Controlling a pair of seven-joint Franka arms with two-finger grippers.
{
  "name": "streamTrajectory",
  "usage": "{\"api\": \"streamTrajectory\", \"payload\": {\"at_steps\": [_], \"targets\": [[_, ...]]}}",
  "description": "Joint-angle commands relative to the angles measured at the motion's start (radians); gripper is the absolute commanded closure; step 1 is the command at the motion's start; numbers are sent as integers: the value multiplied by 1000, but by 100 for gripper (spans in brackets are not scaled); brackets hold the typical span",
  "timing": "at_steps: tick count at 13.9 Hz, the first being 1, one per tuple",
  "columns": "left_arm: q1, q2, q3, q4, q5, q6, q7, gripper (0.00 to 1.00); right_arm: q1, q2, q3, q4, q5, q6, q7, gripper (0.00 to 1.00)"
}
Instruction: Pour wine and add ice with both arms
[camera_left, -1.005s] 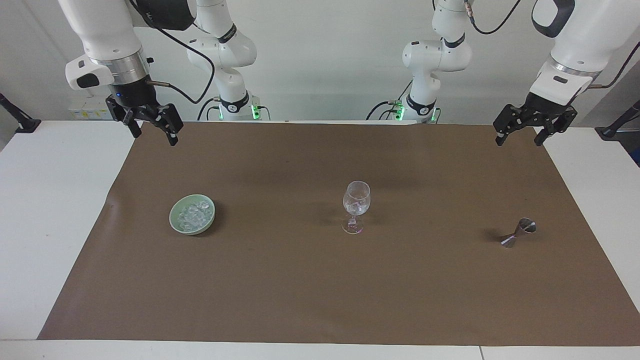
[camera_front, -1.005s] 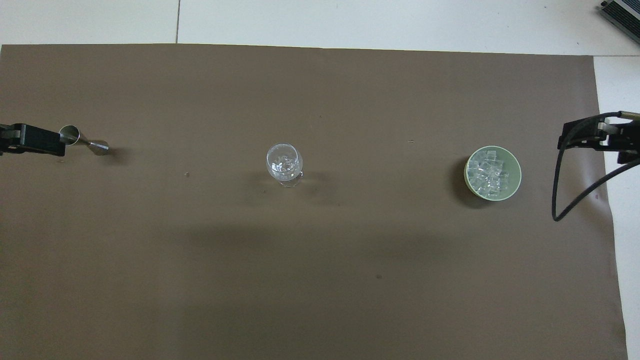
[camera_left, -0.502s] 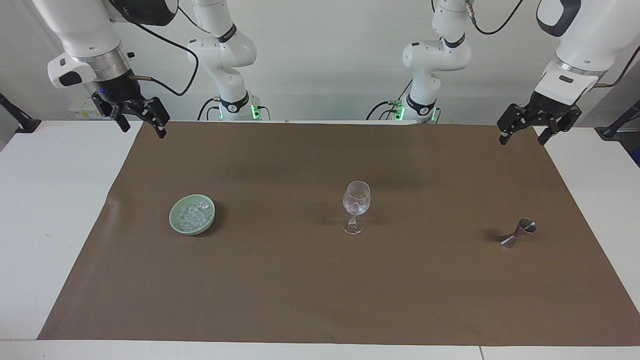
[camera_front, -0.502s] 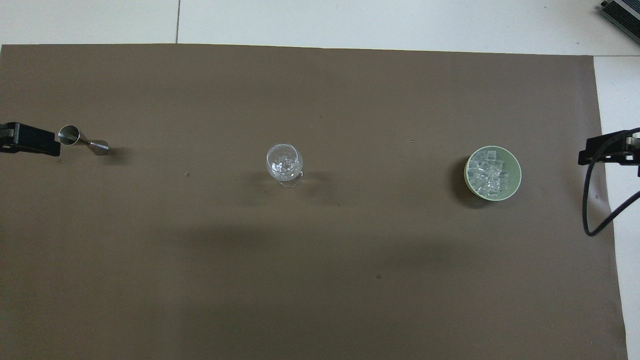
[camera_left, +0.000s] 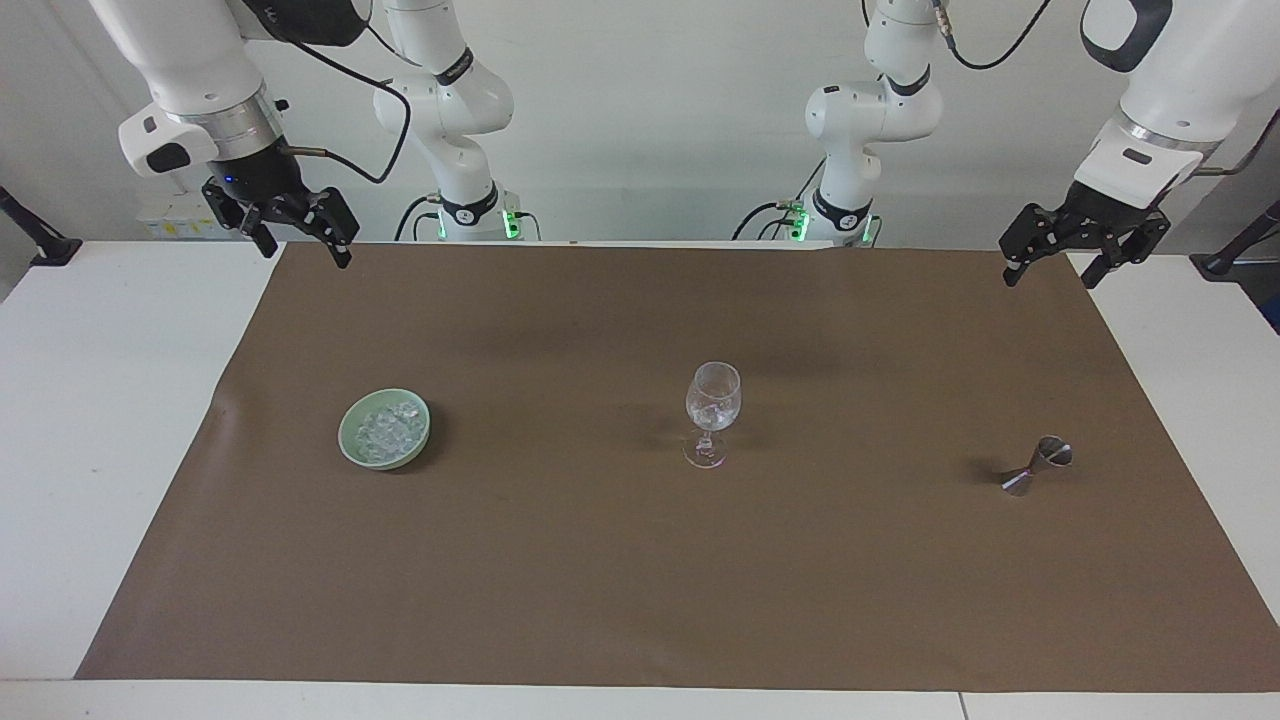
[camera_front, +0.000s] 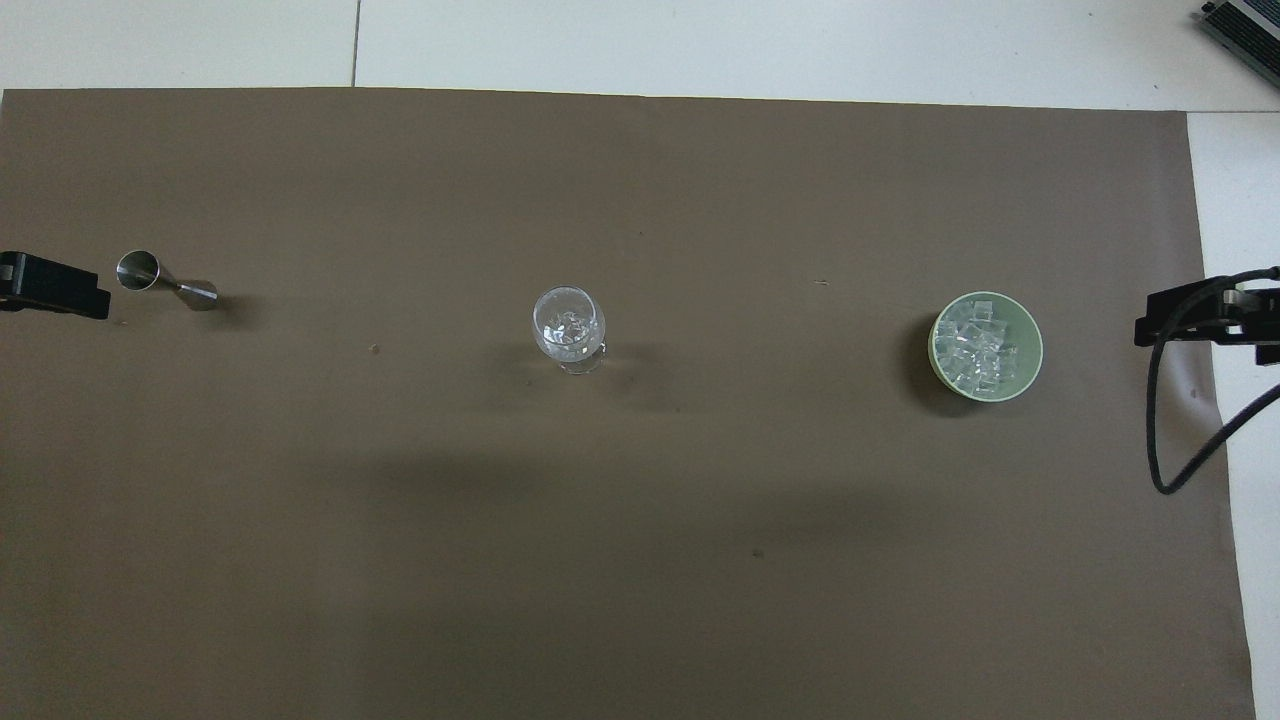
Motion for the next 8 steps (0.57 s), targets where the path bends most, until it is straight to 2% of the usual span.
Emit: {"api": "streamTrajectory", "payload": {"at_steps": [1,8], "targets": [[13,22,-19,46,-17,-41,24,0,7,-3,3,14,1,-22,-18,0],[-2,-12,-20,32,-18,-25,18,0,7,-14,5,-10,8,-3,-16,0]]}}
